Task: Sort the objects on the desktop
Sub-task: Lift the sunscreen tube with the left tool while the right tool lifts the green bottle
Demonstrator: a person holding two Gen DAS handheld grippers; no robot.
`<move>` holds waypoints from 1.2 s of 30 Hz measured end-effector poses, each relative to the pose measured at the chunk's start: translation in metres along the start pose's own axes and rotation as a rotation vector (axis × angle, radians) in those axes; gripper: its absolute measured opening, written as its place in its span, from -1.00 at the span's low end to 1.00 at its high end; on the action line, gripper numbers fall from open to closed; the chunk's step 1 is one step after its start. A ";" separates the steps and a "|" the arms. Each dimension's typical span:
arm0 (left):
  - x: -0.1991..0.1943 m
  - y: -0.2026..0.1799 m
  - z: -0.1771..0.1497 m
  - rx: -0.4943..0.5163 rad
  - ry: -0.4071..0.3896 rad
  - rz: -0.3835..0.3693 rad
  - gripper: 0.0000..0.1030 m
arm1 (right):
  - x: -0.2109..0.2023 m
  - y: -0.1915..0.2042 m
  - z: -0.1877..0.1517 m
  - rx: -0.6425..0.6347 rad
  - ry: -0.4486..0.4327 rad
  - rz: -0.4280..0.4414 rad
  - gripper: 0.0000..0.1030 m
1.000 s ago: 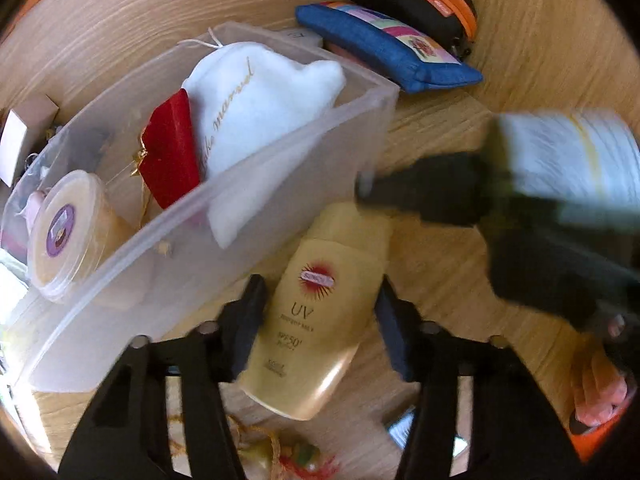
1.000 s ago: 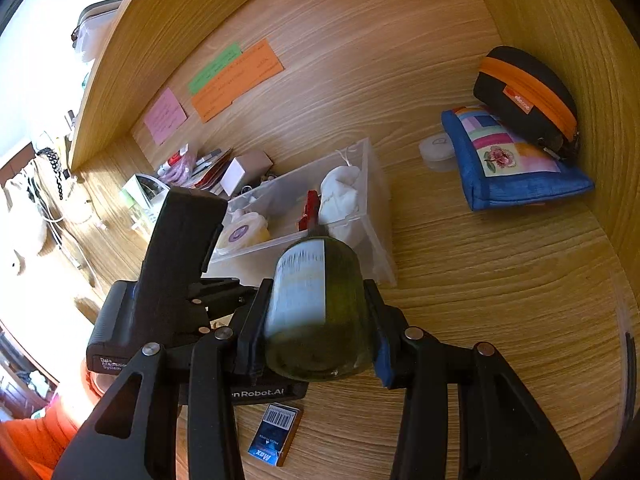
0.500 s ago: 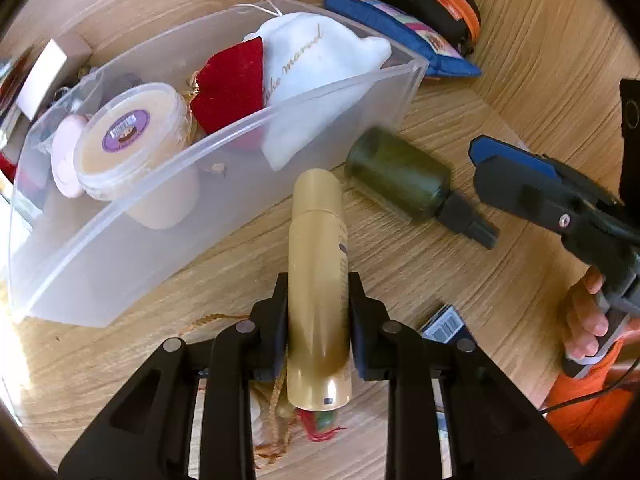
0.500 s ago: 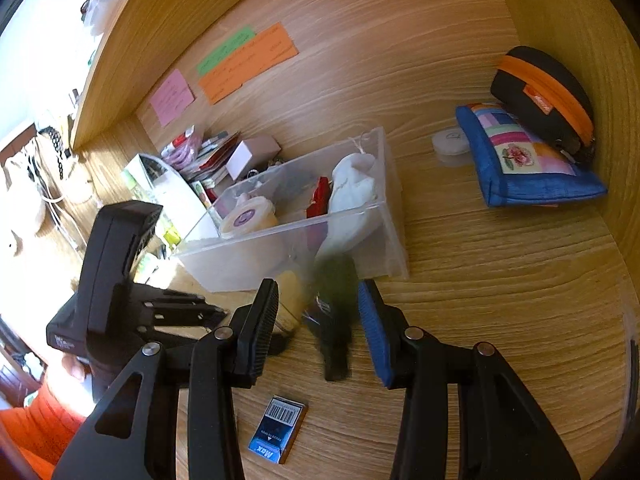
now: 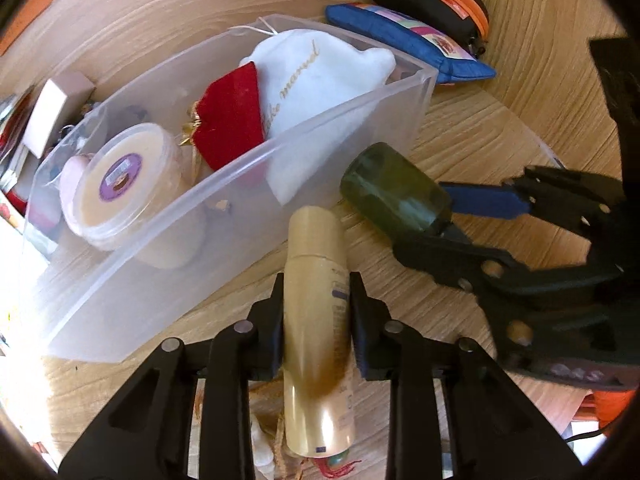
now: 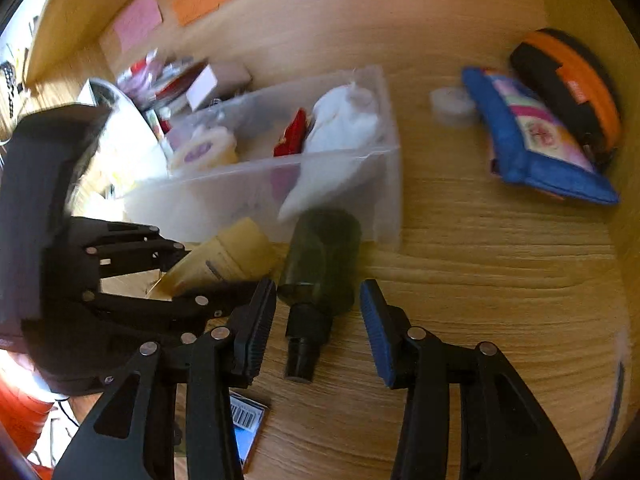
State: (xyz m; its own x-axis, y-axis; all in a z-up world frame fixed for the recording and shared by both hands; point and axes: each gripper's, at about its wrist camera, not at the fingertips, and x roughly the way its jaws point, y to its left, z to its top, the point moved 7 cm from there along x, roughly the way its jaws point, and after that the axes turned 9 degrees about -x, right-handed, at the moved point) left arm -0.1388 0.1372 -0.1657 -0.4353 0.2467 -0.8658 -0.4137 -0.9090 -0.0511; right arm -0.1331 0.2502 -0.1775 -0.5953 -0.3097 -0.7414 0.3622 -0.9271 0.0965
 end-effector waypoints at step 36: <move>-0.128 0.079 0.029 -0.238 -0.334 -0.136 -0.50 | -0.076 0.067 0.072 -0.137 -0.228 -0.088 -0.25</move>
State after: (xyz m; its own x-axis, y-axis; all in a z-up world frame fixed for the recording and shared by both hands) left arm -0.1392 0.0438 -0.0447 -0.6408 0.4289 -0.6367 -0.3058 -0.9033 -0.3008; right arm -0.1152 0.1967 -0.0668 -0.7693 -0.2833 -0.5727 0.3864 -0.9201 -0.0639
